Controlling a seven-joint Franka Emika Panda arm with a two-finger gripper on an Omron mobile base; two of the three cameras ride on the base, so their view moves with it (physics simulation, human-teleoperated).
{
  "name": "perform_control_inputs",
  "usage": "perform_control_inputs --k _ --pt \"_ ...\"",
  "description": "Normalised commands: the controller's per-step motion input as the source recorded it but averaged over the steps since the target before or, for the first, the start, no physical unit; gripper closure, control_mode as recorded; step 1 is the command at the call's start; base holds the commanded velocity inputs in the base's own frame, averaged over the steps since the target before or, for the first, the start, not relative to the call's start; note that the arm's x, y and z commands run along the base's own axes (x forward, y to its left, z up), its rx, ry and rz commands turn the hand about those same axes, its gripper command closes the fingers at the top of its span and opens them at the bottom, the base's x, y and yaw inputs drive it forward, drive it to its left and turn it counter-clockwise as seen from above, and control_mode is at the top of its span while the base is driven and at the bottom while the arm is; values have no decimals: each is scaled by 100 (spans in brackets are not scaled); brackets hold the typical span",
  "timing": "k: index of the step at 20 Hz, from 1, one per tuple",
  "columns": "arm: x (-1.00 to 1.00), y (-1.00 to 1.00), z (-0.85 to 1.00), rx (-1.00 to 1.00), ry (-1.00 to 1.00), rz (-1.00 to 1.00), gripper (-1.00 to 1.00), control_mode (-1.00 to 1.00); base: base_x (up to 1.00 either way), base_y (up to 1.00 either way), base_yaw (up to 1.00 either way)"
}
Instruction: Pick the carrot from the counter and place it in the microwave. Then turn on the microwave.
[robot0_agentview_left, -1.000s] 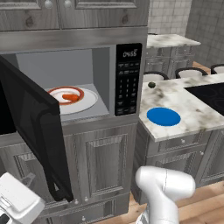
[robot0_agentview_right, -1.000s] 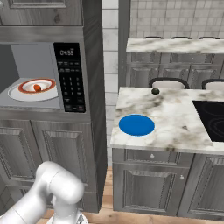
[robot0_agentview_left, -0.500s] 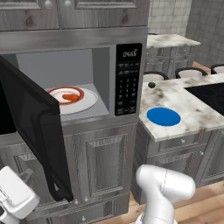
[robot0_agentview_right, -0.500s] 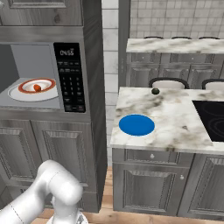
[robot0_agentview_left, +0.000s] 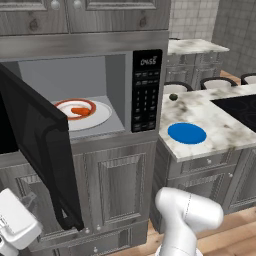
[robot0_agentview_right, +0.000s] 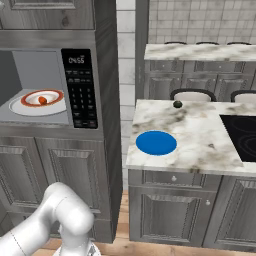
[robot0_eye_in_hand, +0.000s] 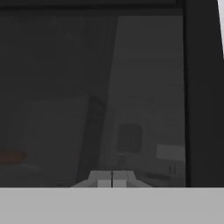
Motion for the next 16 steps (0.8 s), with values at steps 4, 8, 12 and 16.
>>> perform_control_inputs --k 4,8,12,16 --pt "0 -7 0 0 4 0 100 -100 0 0 0" --pt "2 -15 0 0 3 0 100 -100 0 0 0" --pt "0 -17 0 0 3 0 100 -100 0 0 0" --pt "0 -18 0 0 4 0 100 -100 0 0 0"
